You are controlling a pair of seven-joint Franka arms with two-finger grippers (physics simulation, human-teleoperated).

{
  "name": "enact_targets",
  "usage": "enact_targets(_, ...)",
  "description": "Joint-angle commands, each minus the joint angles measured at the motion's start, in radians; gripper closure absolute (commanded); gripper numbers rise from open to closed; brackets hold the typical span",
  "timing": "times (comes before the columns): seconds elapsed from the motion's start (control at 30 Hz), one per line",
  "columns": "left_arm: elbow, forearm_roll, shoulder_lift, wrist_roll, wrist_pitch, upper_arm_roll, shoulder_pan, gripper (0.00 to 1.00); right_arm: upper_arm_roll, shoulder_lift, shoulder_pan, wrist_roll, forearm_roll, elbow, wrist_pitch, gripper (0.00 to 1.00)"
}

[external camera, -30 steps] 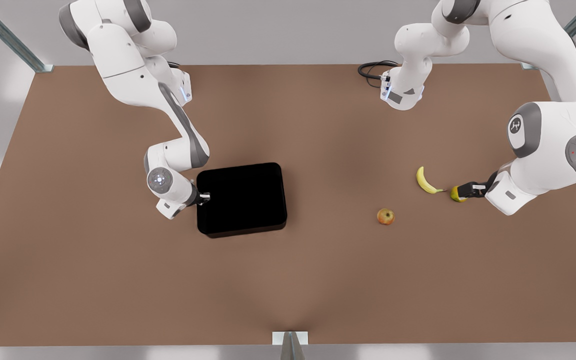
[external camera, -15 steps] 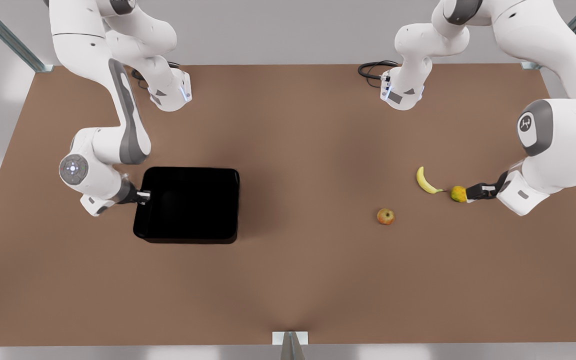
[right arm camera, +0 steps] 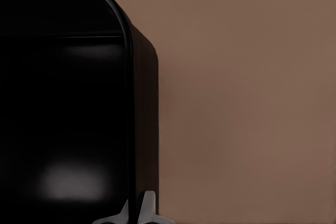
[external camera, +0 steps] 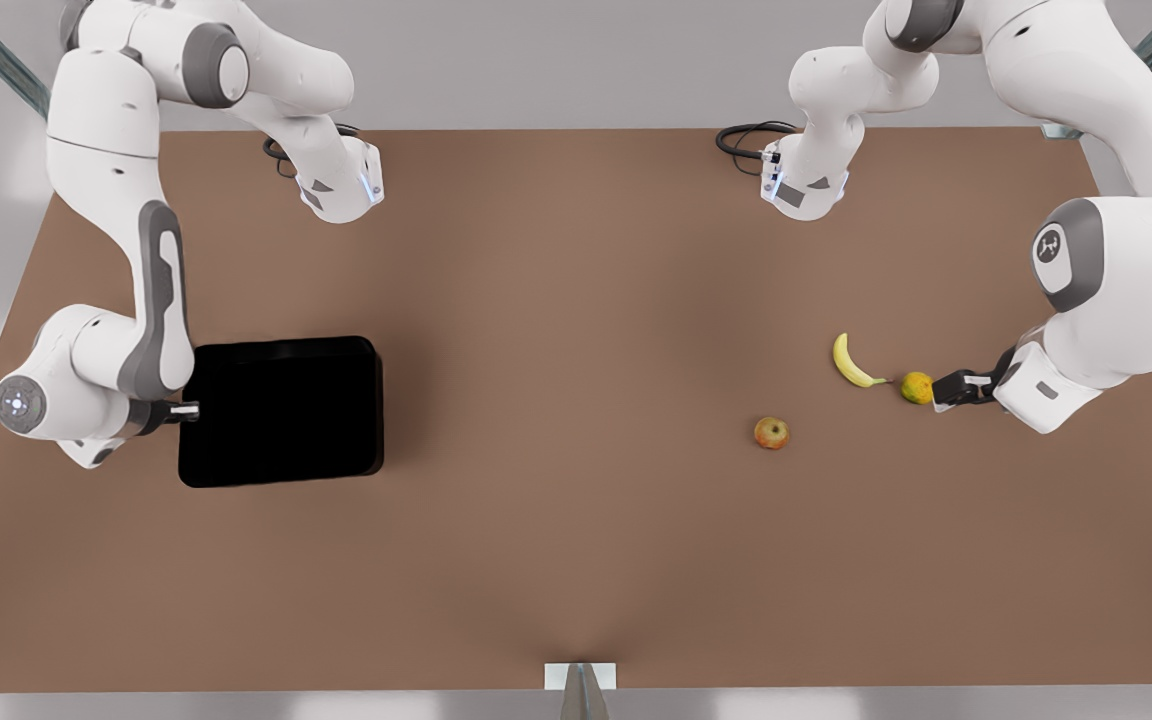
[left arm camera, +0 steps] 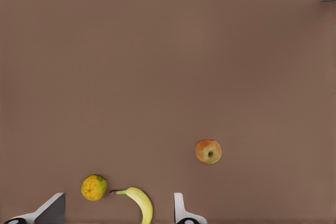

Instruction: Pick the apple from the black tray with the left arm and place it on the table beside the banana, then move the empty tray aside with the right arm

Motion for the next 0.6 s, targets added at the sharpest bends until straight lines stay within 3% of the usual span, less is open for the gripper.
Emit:
enact_targets(0.0,0.001,0.001,-0.001,0.009,0.000,0.000,0.001,0.00,0.000,0.019,-0.001,-0.331,-0.006,0.017,0.011,0.84)
enact_targets(0.03,0.001,0.001,-0.001,0.009,0.000,0.000,0.001,0.00,0.000,0.019,-0.001,-0.329,-0.006,0.017,0.011,0.75)
enact_targets(0.07,0.001,0.002,-0.001,0.009,0.000,0.000,0.001,0.00,0.000,0.019,-0.001,-0.329,-0.004,0.018,0.011,0.38)
enact_targets(0.1,0.001,0.002,-0.001,0.007,0.000,0.000,0.001,0.00,0.000,0.019,0.001,-0.322,-0.003,0.018,0.011,0.12)
enact_targets(0.13,0.001,0.002,-0.001,0.009,0.000,0.000,0.000,0.00,0.000,0.019,-0.001,-0.319,-0.002,0.017,0.006,0.04)
enact_targets(0.2,0.001,0.002,-0.001,0.009,0.001,0.000,0.000,0.00,0.006,0.005,0.007,-0.313,0.007,0.023,-0.035,0.00)
enact_targets(0.27,0.001,0.002,-0.001,0.009,0.000,0.000,0.000,0.00,0.008,-0.079,0.136,-0.107,0.010,0.168,-0.322,0.00)
enact_targets(0.3,0.001,0.002,-0.001,0.009,0.000,0.000,0.000,0.00,0.011,-0.102,0.222,0.009,0.011,0.211,-0.353,0.00)
enact_targets(0.4,0.001,0.002,-0.001,0.007,0.000,0.000,0.001,0.00,0.012,-0.139,0.331,0.171,0.011,0.224,-0.351,0.00)
enact_targets(0.57,0.001,0.001,-0.001,0.007,0.001,0.000,0.000,0.00,0.003,-0.136,0.337,0.172,0.008,0.224,-0.351,0.00)
